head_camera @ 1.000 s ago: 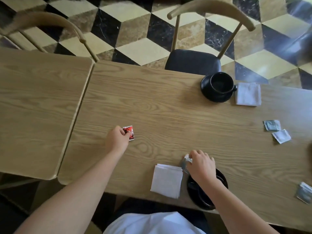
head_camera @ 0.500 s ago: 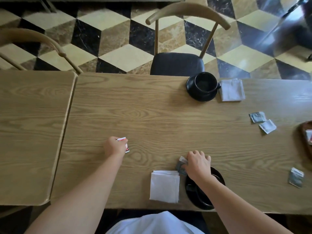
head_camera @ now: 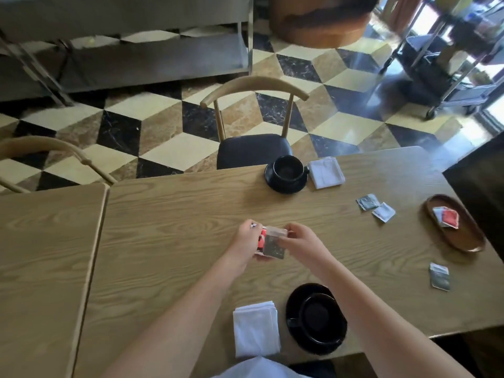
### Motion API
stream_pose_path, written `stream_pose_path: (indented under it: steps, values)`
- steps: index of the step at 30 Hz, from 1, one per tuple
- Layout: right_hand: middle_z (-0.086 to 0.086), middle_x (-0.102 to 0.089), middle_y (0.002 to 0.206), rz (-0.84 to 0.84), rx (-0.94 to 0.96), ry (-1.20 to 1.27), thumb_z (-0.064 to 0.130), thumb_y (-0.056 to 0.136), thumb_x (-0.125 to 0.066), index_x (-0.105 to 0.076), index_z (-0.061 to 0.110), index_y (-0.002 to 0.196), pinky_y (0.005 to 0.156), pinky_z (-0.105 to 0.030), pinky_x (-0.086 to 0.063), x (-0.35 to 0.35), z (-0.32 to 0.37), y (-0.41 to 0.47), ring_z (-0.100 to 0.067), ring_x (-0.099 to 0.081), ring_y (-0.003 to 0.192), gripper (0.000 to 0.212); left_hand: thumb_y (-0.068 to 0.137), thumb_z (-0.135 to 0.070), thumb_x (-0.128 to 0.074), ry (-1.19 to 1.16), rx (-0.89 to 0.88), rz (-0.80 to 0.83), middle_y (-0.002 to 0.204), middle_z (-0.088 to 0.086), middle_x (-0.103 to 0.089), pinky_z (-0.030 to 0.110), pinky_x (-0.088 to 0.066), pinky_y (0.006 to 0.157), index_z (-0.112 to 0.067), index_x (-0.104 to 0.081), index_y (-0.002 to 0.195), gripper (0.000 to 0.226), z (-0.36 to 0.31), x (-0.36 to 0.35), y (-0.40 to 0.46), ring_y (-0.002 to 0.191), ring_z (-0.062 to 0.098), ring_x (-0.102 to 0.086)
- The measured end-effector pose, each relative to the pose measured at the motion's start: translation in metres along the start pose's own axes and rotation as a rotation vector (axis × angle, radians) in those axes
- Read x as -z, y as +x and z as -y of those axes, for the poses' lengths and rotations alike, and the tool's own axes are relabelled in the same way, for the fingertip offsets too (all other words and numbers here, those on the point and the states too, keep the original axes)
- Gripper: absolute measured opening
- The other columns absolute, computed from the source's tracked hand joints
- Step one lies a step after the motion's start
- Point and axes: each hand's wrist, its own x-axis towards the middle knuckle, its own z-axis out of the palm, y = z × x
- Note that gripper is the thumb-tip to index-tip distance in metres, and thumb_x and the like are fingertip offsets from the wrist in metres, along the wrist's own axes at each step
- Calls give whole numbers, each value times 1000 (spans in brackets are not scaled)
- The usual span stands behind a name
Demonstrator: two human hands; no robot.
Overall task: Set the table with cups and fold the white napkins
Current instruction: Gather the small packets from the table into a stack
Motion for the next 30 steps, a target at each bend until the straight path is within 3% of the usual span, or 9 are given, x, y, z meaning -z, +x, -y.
stream_pose_path:
  steps: [3,6,9,11,15,20,22,26,30]
  values:
    - [-8,-76,84,-37,3,164,8,85,-71,-70,6,94,54,-16,-49,29,14,-21,-8,-69,62,9,107,-37,-40,-103,50,192,95,16,-74,47,-60,61,-9,-57,107,32,-16,-38,-13,65,30,-74]
    - [-11,-77,87,-157,8,91,10,87,-73,-72,7,99,49,-10,-47,59,7,-43,-2,-69,58,12,99,-54,-51,-92,58,354,91,8,-79,44,-63,61,-10,-63,112,48,-18,-71,-20,75,30,-77]
    - [9,-70,69,-224,28,-51,19,86,-76,-76,21,88,47,-10,-41,87,-12,-59,3,-61,52,3,99,-42,-60,38,47,475,91,8,-79,42,-63,64,-9,-57,109,34,-13,-102,-21,80,32,-77]
    - [14,-63,59,-241,18,-77,17,84,-76,-70,26,76,44,-11,-38,106,-27,-64,3,-55,48,14,97,-34,-63,53,92,549,88,9,-78,40,-62,63,-9,-54,107,28,-8,-123,-20,80,32,-77]
    - [6,-65,73,-256,-8,-80,14,77,-81,-64,18,85,45,-12,-41,147,-59,-63,6,-56,51,19,92,-24,-69,21,194,627,90,14,-77,39,-61,62,-8,-50,106,28,-2,-165,-10,80,35,-76]
    - [5,-68,74,-251,-23,-54,14,76,-80,-66,16,84,51,-11,-42,203,-108,-40,0,-58,60,17,92,-16,-65,33,278,539,76,11,-72,35,-59,58,-8,-53,101,17,1,-233,10,67,27,-71]
    - [6,-68,73,-240,-30,-41,11,77,-78,-66,16,83,52,-10,-41,223,-127,-29,-3,-60,62,14,92,-14,-65,71,296,493,66,9,-67,30,-54,53,-13,-57,84,11,3,-261,18,56,22,-64]
    - [8,-70,82,-209,-120,-88,17,82,-75,-68,18,87,58,-7,-41,266,-180,-16,-10,-65,77,9,88,1,-60,271,207,290,56,6,-36,18,-19,44,-20,-41,61,39,16,-314,45,43,13,-29]
    - [1,-74,101,-311,-370,-190,23,85,-64,-73,16,96,77,-27,-47,304,-249,-21,-21,-66,102,15,85,2,-64,542,133,59,60,6,-35,25,-19,46,-19,-47,69,32,23,-349,79,47,16,-27]
